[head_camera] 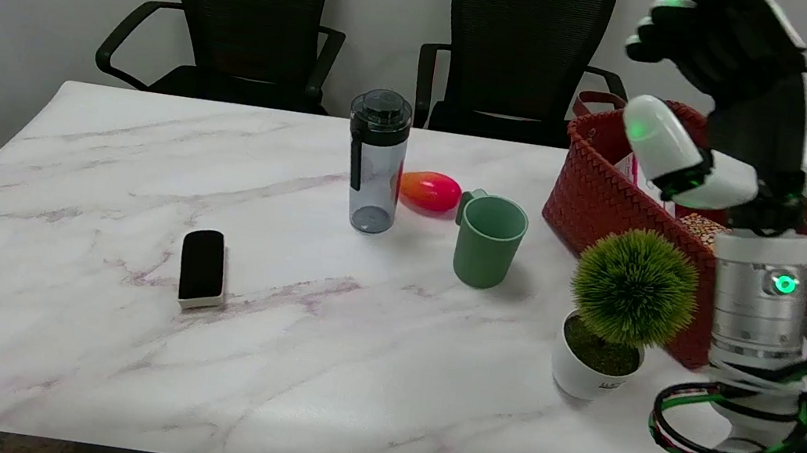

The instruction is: Pick up the black water bottle.

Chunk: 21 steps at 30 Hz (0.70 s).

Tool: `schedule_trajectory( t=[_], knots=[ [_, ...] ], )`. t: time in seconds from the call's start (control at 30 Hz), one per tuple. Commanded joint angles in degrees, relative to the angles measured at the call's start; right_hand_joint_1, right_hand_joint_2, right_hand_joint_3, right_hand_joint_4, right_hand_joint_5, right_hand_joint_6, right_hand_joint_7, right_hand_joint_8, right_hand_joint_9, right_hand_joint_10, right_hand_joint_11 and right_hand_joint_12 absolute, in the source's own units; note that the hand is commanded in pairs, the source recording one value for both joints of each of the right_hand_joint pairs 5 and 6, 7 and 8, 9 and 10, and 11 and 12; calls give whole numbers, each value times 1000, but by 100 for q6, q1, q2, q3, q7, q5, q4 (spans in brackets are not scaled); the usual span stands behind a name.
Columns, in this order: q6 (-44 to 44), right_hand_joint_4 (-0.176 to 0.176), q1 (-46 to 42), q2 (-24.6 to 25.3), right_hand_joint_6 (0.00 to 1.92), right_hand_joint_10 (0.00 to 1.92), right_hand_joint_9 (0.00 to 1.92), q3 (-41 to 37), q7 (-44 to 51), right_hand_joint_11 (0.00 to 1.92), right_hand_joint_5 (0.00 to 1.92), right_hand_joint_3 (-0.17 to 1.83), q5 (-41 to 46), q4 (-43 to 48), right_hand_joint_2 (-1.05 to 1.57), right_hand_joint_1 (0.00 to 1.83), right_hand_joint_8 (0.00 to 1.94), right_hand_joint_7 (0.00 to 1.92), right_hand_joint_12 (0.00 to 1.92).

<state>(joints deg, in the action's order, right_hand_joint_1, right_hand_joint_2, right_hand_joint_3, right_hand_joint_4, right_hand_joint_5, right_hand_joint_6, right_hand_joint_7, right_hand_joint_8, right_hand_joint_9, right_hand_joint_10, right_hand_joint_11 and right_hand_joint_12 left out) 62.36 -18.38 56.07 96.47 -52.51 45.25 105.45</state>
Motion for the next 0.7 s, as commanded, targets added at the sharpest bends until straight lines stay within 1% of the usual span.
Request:
schedule_trajectory(
  t=[0.03, 0.17, 0.3, 0.37, 0.43, 0.53, 0.7],
  knots=[
    [-1665, 0, 1031, 8, 566, 737, 737, 415, -285, 784, 566, 903, -13, 104, 307, 1020, 709, 709, 784],
    [-1741, 0, 1096, 107, 565, 736, 736, 477, -402, 781, 565, 904, -34, 137, 310, 1018, 709, 709, 781],
    [-1425, 0, 1144, 142, 568, 740, 740, 508, -1046, 781, 568, 898, -225, 176, 330, 1015, 709, 709, 781],
    [-1435, 0, 1158, 142, 578, 741, 741, 581, -1357, 781, 578, 894, -312, 167, 353, 1010, 714, 714, 781],
    [-1644, 0, 1166, 152, 597, 743, 743, 801, -1577, 780, 597, 905, -356, 127, 363, 999, 708, 708, 780],
    [-1987, 0, 1166, 266, 612, 742, 742, 1023, -1584, 766, 612, 924, -364, 111, 341, 988, 663, 663, 766],
    [-2460, 0, 1166, 530, 606, 733, 733, 1093, -1577, 754, 606, 910, -468, 95, 334, 988, 654, 654, 754]
  ],
)
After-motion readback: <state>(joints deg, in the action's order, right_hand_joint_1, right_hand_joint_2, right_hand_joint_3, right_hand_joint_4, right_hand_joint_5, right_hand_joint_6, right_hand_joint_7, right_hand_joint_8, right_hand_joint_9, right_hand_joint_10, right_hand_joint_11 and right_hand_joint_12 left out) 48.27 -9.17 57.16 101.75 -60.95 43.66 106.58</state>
